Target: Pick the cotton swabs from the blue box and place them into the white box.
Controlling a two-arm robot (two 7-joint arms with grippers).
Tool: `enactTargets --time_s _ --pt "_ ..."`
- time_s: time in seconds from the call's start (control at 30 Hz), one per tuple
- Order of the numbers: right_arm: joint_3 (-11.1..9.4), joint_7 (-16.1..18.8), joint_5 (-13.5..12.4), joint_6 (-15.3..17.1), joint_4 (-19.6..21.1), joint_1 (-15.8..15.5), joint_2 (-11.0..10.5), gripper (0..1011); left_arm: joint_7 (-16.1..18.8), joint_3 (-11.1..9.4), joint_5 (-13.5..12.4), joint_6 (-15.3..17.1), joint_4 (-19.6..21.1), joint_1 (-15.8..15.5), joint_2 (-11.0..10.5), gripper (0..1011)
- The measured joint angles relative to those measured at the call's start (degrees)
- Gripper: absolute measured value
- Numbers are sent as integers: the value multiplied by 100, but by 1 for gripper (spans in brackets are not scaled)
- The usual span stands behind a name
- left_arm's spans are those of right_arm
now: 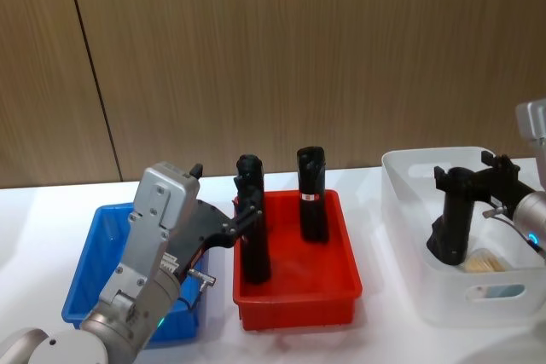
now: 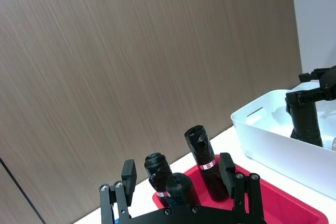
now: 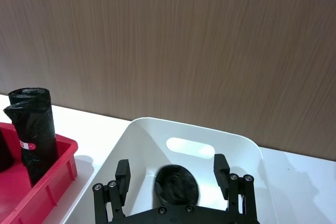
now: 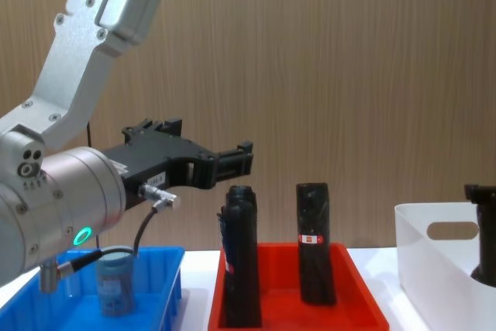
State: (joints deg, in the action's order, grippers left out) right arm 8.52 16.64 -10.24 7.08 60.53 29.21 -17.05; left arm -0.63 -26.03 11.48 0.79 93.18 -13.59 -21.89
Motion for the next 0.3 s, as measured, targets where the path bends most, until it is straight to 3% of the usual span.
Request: enactTargets --time_s 0.3 --pt "5 -2 -20 -8 -14 -1 5 1002 0 0 0 0 0 0 0 1003"
